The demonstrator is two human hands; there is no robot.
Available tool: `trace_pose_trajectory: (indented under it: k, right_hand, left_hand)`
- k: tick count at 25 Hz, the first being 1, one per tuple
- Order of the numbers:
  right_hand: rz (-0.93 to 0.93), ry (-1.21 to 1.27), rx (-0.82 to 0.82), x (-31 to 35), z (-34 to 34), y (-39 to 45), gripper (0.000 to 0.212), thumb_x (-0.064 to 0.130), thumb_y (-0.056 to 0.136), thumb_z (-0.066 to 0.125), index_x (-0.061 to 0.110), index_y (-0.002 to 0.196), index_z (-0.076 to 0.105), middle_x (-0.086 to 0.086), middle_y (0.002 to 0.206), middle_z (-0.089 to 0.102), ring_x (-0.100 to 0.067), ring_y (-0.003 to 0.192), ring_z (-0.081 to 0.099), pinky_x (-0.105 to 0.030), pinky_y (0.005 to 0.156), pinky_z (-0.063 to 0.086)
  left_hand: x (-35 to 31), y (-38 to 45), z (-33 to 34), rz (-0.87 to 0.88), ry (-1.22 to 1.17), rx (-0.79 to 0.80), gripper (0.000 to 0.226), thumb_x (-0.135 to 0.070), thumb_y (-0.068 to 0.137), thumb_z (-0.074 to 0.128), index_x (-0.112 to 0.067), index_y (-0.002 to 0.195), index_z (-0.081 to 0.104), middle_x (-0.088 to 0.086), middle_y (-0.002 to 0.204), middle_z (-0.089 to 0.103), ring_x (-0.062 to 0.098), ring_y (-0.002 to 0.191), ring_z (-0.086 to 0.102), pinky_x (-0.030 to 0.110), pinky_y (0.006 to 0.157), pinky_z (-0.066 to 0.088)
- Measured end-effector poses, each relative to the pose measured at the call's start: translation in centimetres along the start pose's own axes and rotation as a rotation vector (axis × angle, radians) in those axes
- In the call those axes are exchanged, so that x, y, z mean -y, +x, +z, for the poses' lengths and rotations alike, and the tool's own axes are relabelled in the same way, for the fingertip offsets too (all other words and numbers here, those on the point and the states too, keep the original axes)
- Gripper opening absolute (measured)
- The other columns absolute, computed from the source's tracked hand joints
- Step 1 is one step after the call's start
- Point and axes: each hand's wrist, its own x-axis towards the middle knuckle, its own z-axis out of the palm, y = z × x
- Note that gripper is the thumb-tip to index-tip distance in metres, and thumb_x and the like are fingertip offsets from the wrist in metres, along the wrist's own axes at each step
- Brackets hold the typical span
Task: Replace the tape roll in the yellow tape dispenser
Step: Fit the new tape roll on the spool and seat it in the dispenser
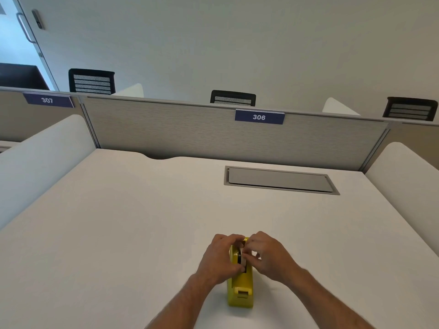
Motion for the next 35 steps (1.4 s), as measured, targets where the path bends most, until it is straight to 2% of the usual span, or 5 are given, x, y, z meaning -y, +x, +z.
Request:
trace_pose_trajectory:
  k: [6, 13, 20, 26, 35]
  right_hand:
    - [0.006, -0.148, 0.003, 0.6, 0.3, -0.2, 0.021, 0.034, 0.101, 0.045, 0.019, 0.104, 0.060, 0.003, 0.105, 0.062, -0.014, 0.091, 0.056, -0.023, 0.065, 0.045]
    - [0.059, -0.191, -0.034, 0.9, -0.2, 0.6, 0.024, 0.037, 0.103, 0.041, 0.020, 0.106, 0.057, 0.006, 0.105, 0.060, -0.012, 0.088, 0.055, -0.025, 0.062, 0.049]
    - [0.087, -0.208, 0.014, 1.3, 0.0, 0.3, 0.020, 0.036, 0.103, 0.042, 0.022, 0.105, 0.056, 0.007, 0.103, 0.059, -0.013, 0.085, 0.056, -0.029, 0.064, 0.055]
    - [0.103, -0.195, 0.026, 2.1, 0.1, -0.6, 0.013, 0.032, 0.100, 0.045, 0.024, 0.101, 0.055, 0.009, 0.101, 0.057, -0.013, 0.084, 0.056, -0.032, 0.063, 0.056]
    - [0.108, -0.182, 0.076, 3.1, 0.7, -2.1, 0.013, 0.036, 0.099, 0.046, 0.025, 0.102, 0.054, 0.008, 0.103, 0.058, -0.014, 0.085, 0.056, -0.029, 0.065, 0.056]
  left_hand:
    - [-0.4, 0.1, 0.1, -0.027, 0.005, 0.005, 0.075, -0.034, 0.063, 0.080, -0.043, 0.129, 0.048, -0.023, 0.112, 0.057, 0.004, 0.118, 0.039, 0.020, 0.089, 0.038]
    - [-0.4, 0.1, 0.1, -0.040, 0.007, 0.007, 0.073, -0.035, 0.061, 0.082, -0.045, 0.125, 0.048, -0.011, 0.128, 0.057, 0.009, 0.120, 0.045, 0.020, 0.088, 0.040]
    - [0.7, -0.5, -0.4, -0.008, -0.049, 0.045, 0.086, -0.037, 0.068, 0.085, -0.044, 0.140, 0.040, -0.011, 0.142, 0.051, 0.011, 0.132, 0.041, 0.021, 0.101, 0.035]
    - [1.3, -0.9, -1.3, 0.064, 0.128, 0.085, 0.102, -0.061, 0.062, 0.082, -0.039, 0.149, 0.033, -0.020, 0.158, 0.034, 0.009, 0.144, 0.028, 0.037, 0.117, 0.035]
    - [1.7, -0.5, -1.4, 0.083, 0.364, 0.156, 0.110, -0.074, 0.064, 0.069, -0.039, 0.154, 0.016, -0.024, 0.165, 0.013, 0.018, 0.153, 0.017, 0.047, 0.117, 0.030]
